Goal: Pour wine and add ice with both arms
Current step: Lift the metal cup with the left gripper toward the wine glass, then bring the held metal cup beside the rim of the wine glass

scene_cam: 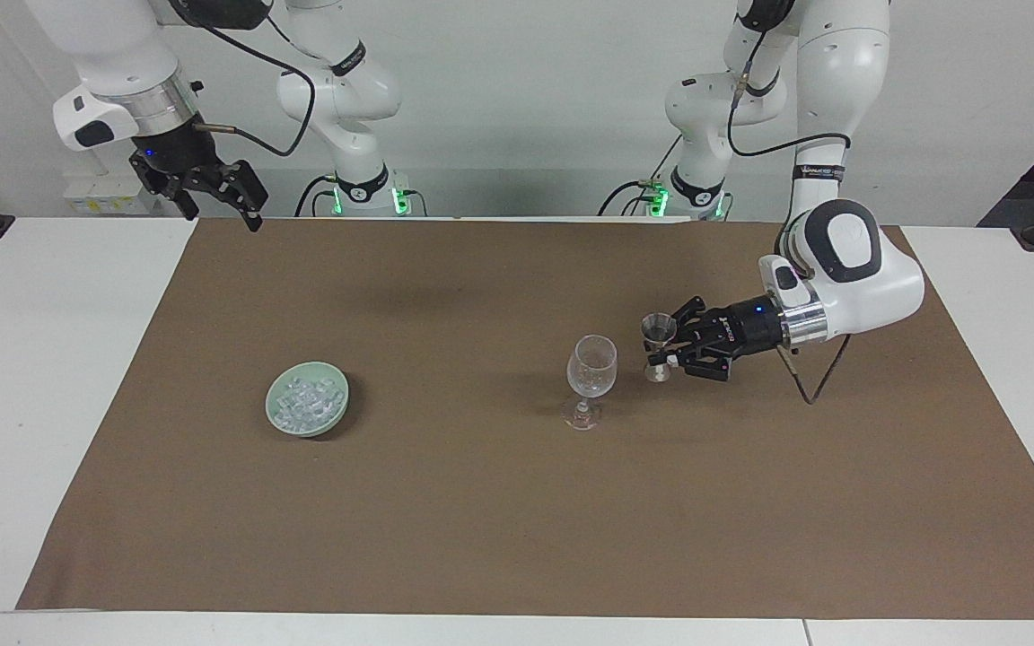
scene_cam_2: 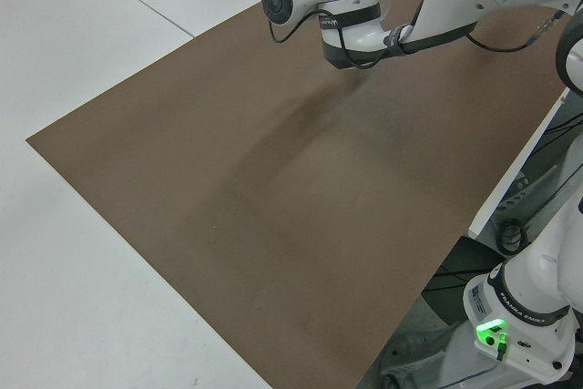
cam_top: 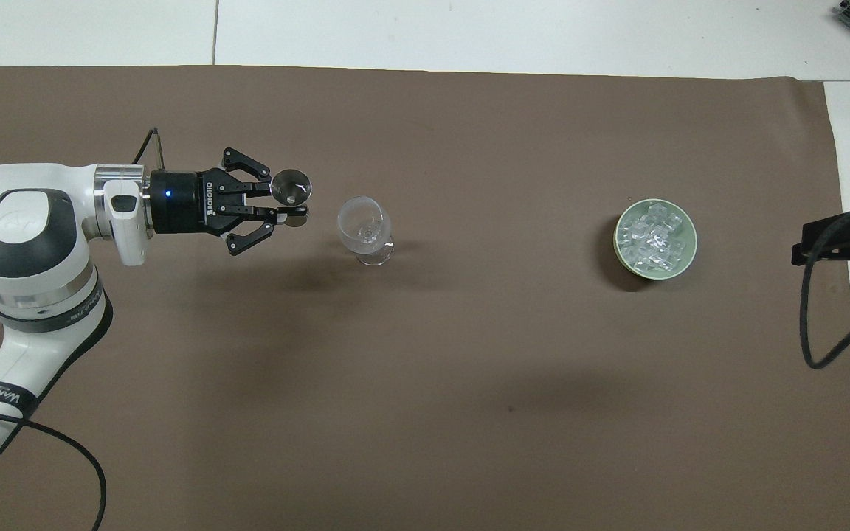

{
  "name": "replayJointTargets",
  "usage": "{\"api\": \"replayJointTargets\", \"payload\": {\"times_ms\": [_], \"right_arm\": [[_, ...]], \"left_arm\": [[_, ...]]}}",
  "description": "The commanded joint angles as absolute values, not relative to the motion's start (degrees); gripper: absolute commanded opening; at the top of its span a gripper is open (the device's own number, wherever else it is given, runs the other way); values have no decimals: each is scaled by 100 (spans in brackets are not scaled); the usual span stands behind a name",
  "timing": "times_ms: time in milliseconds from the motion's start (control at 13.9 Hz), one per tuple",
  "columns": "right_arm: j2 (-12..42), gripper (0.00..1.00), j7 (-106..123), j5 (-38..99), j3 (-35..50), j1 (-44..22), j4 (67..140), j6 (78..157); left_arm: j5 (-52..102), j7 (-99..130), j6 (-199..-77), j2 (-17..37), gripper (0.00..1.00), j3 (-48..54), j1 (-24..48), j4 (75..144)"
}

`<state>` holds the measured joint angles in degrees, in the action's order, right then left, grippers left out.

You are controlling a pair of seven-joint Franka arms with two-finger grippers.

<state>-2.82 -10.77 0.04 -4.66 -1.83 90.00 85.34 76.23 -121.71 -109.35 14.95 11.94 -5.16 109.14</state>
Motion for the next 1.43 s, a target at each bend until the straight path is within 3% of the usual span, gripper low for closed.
{"api": "replayJointTargets", "payload": {"times_ms": [0, 1362], "right_arm": [[-396, 100, -967, 123, -378, -44, 9105, 8482], [-413, 100, -976, 123, -378, -35, 9141, 8481]], "left_arm": [[7761, -11980, -11354, 1064, 8, 1107, -326, 11294], [6908, -11725, -11795, 861, 6, 993, -229, 11259]]}}
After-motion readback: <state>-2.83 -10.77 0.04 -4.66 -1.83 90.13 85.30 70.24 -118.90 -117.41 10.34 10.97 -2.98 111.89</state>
